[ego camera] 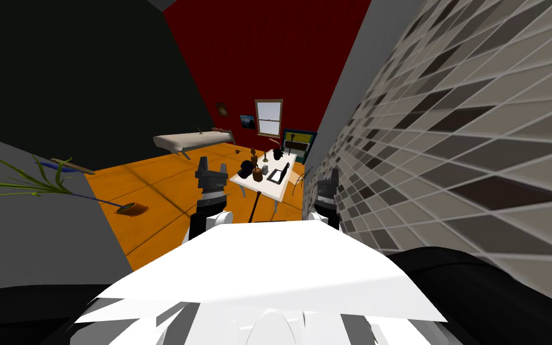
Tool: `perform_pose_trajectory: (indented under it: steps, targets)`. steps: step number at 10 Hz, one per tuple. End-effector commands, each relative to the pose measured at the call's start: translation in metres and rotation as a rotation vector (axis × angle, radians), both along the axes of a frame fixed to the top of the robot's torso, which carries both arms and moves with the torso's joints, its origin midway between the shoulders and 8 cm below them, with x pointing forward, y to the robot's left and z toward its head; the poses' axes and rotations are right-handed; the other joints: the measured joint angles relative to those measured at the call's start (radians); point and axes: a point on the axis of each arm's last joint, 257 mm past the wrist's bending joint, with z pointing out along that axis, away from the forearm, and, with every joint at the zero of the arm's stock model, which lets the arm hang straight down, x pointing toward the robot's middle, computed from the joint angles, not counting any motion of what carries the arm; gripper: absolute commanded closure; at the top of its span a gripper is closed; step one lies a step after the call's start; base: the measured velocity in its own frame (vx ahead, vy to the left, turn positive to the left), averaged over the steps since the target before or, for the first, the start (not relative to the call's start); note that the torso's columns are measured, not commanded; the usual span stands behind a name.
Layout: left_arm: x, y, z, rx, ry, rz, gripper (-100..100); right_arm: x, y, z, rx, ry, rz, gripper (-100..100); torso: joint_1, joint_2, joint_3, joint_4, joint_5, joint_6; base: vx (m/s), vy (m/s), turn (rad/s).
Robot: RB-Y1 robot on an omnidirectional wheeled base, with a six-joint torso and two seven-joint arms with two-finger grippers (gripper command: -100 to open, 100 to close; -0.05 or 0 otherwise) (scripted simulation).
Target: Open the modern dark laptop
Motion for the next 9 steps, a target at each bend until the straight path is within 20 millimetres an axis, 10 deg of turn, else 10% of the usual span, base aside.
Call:
perform_pose_trajectory:
  steps: [1, 9]
  targets:
    - [0.0000, 0.0000, 0.0000, 0.000, 0.000, 0.000, 0, 0.0000, 0.0000, 0.0000, 0.000, 0.000, 0.000, 0, 0.000, 0.040, -0.082, 0.041, 0.000, 0.000, 0.000, 0.000, 0.000]
    - [-0.0001, 0.0000, 0.0002, 0.000, 0.000, 0.000, 0, -0.0001, 0.0000, 0.0002, 0.000, 0.000, 0.000, 0, 0.000, 0.618, -1.234, 0.617, 0.000, 0.000, 0.000, 0.000, 0.000]
